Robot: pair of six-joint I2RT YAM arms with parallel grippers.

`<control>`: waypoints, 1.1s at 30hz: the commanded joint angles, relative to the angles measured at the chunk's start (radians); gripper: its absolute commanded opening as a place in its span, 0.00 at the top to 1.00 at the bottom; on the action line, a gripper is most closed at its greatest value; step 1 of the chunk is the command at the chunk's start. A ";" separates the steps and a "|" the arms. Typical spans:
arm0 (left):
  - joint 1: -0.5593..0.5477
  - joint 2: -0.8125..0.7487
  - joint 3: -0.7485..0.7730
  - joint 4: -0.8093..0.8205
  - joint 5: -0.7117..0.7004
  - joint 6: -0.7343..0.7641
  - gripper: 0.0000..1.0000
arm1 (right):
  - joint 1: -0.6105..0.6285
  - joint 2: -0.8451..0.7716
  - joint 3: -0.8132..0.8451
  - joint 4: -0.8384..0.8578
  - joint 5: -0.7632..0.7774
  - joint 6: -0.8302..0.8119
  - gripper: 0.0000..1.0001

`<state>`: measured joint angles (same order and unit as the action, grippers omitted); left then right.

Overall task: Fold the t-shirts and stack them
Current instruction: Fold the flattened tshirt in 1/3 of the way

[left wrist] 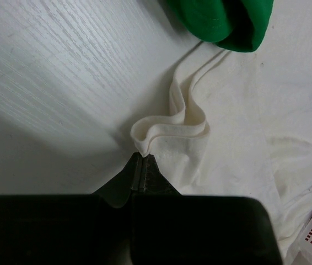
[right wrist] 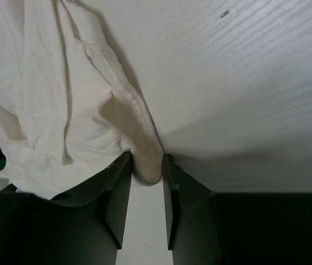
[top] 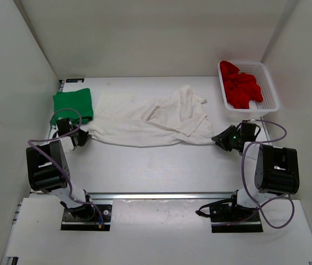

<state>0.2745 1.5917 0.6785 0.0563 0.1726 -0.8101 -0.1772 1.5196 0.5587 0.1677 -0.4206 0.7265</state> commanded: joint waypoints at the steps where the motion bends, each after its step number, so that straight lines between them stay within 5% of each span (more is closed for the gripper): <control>1: -0.005 -0.019 0.036 -0.007 -0.004 0.022 1.00 | 0.007 0.017 0.018 0.066 0.013 0.042 0.75; 4: -0.005 -0.018 0.046 -0.016 -0.004 0.031 1.00 | -0.004 0.014 0.004 0.104 -0.012 0.082 0.78; 9: 0.002 -0.018 0.055 -0.023 0.001 0.043 1.00 | -0.031 -0.006 -0.003 0.113 -0.004 0.076 0.99; 14: -0.014 -0.047 0.087 -0.056 0.007 0.058 1.00 | -0.038 -0.076 0.017 0.084 -0.029 0.057 1.00; 18: -0.040 -0.064 0.257 -0.224 0.001 0.130 1.00 | -0.021 -0.223 0.110 -0.094 0.022 -0.018 1.00; 21: 0.014 -0.067 0.392 -0.308 0.144 0.105 1.00 | -0.041 -0.341 0.207 -0.251 0.040 -0.099 1.00; 27: 0.034 -0.122 0.625 -0.297 0.352 -0.003 1.00 | -0.058 -0.478 0.524 -0.535 0.046 -0.255 1.00; 33: 0.103 -0.141 0.841 -0.228 0.516 -0.159 1.00 | -0.067 -0.408 1.075 -0.707 0.010 -0.299 1.00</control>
<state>0.3325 1.5131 1.4147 -0.2264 0.5865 -0.8726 -0.2249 1.0931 1.4059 -0.4595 -0.4122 0.4877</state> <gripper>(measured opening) 0.015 0.009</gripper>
